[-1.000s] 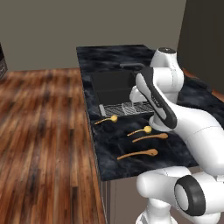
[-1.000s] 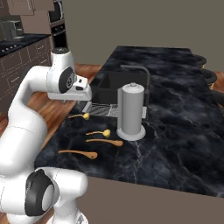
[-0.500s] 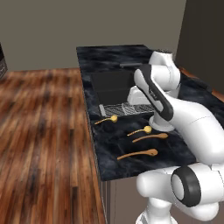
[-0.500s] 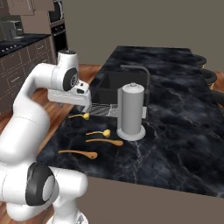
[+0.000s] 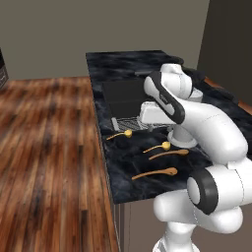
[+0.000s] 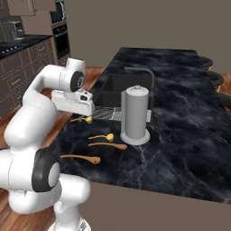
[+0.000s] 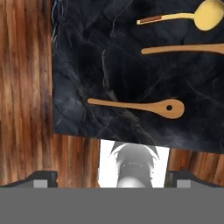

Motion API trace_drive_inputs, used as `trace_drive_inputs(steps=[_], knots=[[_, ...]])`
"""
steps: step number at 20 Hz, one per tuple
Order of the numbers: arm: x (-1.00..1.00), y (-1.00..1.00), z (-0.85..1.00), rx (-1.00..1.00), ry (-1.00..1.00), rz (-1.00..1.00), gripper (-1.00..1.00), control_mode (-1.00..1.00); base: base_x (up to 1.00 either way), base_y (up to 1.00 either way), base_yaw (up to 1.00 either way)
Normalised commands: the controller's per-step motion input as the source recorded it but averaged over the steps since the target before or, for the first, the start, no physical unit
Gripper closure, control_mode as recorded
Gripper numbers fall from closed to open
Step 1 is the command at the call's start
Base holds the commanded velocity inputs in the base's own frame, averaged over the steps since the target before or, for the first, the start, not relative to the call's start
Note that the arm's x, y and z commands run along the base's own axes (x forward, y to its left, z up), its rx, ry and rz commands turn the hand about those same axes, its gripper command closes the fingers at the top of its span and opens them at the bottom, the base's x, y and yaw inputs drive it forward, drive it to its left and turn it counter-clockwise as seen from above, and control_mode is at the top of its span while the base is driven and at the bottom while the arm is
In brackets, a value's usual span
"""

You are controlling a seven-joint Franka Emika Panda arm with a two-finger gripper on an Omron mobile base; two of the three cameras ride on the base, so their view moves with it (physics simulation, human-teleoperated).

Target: Organize the utensils by type. Pick up the wooden spoons from the counter and place them in the open cabinet. Then pick up the metallic utensils from the counter and place them in the open drawer.

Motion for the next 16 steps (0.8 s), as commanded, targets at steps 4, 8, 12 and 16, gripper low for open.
trace_drive_inputs(steps=[4,8,12,16], knots=[[-0.03,0.09,-0.47,-0.13,0.04,0.0,-1.0,-1.0,0.0,0.0,0.0],[-0.22,0.0,-0.34,-0.08,0.0,0.0,-1.0,-1.0,0.0,0.0,0.0],[-0.28,0.0,-0.33,-0.04,0.0,0.04,-1.0,-1.0,0.0,0.0,0.0],[-0.03,0.0,-0.38,0.0,0.0,0.24,-1.0,-1.0,0.0,0.0,0.0]])
